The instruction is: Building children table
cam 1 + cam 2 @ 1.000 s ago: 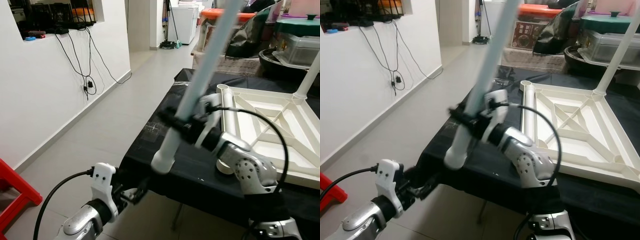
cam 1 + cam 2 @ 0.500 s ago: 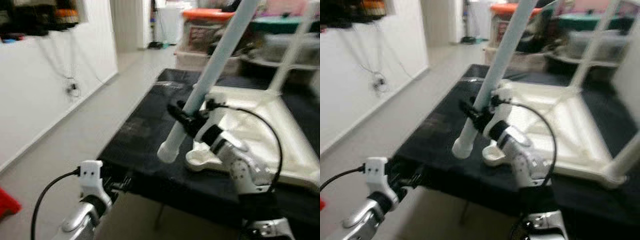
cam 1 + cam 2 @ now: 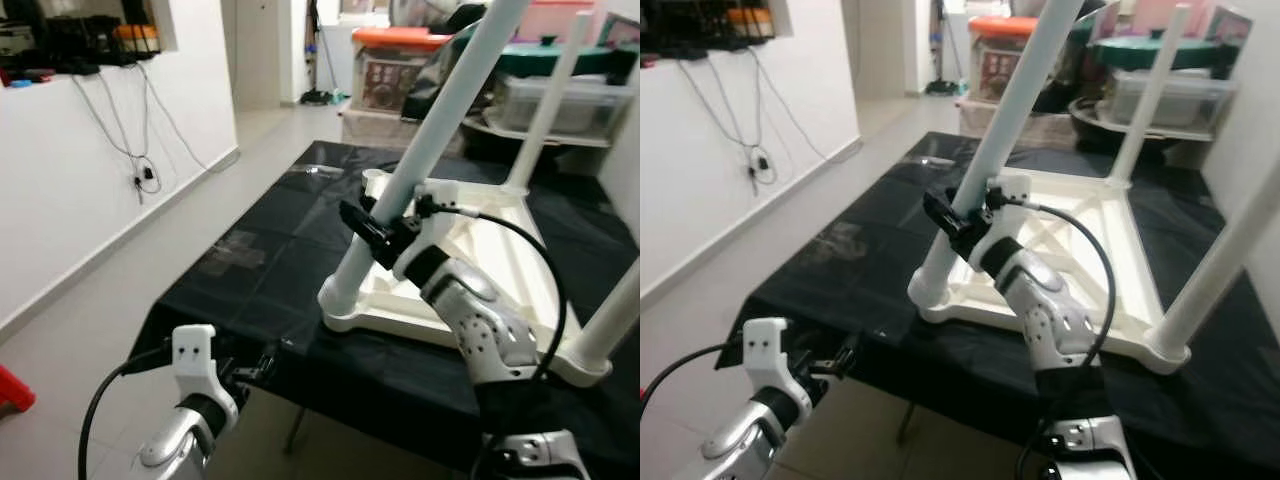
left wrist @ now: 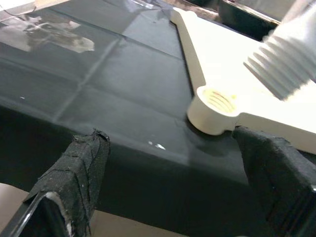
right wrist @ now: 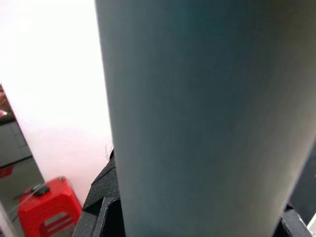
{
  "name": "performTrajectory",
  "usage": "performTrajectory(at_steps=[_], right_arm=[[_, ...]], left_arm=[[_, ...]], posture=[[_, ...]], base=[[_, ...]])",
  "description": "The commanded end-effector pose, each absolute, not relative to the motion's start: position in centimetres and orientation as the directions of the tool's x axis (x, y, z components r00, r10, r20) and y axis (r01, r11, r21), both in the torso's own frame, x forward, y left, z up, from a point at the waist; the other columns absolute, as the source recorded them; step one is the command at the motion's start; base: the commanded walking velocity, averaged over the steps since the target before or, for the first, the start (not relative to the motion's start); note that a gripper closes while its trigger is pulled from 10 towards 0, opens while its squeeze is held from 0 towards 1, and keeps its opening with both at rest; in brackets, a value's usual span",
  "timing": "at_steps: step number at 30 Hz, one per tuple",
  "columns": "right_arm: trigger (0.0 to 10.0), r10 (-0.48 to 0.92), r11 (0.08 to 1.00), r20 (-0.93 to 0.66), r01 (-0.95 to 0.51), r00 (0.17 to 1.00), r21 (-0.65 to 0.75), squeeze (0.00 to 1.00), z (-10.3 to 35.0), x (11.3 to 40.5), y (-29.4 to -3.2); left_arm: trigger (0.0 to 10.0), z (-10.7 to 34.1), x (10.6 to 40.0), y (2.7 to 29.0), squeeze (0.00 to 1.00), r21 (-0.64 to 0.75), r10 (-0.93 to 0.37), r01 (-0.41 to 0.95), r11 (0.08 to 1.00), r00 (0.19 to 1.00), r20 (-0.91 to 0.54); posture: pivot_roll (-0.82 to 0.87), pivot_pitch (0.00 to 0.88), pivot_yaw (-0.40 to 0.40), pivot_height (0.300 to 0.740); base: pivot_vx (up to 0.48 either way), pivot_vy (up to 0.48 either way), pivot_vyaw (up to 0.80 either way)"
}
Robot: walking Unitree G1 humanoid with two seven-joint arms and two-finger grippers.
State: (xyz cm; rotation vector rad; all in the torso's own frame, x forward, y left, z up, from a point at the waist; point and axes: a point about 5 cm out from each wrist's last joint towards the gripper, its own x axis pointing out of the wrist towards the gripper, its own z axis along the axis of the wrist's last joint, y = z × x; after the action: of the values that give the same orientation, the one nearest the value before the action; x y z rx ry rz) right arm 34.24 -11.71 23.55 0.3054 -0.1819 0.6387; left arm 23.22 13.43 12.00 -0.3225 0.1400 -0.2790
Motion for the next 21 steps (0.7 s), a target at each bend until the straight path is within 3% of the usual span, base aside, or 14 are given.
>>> performTrajectory(at_steps=[1,11,14,21], right_arm=[[10.0,0.542,0.772,0.287,-0.603,0.79,0.203,0.0,24.3,34.5,-11.5],[10.0,0.449,0.826,0.314,-0.522,0.837,0.212,0.0,25.0,36.0,-11.8],[10.0,0.449,0.823,0.318,-0.525,0.835,0.217,0.0,24.9,35.9,-11.7],[10.0,0.442,0.829,0.323,-0.519,0.837,0.209,0.0,24.5,35.8,-11.6]], left_arm=[[10.0,12.3,23.0,13.3,0.0,-0.316,-0.293,0.254,0.914,0.953,-0.079],[10.0,13.0,22.5,11.6,0.0,-0.26,-0.344,0.319,0.911,0.937,-0.055],[10.0,13.3,22.3,11.5,0.0,-0.255,-0.334,0.312,0.915,0.942,-0.047],[10.0,13.9,23.2,13.2,0.0,-0.165,-0.219,0.212,0.963,0.975,-0.027]], posture=[[0.17,0.0,-0.048,0.74],[0.18,0.0,-0.053,0.74],[0.18,0.002,-0.053,0.74],[0.18,0.002,-0.053,0.74]], base=[[0.0,0.0,0.0],[0.0,0.0,0.0],[0.0,0.0,-0.8],[0.042,0.0,-0.11]])
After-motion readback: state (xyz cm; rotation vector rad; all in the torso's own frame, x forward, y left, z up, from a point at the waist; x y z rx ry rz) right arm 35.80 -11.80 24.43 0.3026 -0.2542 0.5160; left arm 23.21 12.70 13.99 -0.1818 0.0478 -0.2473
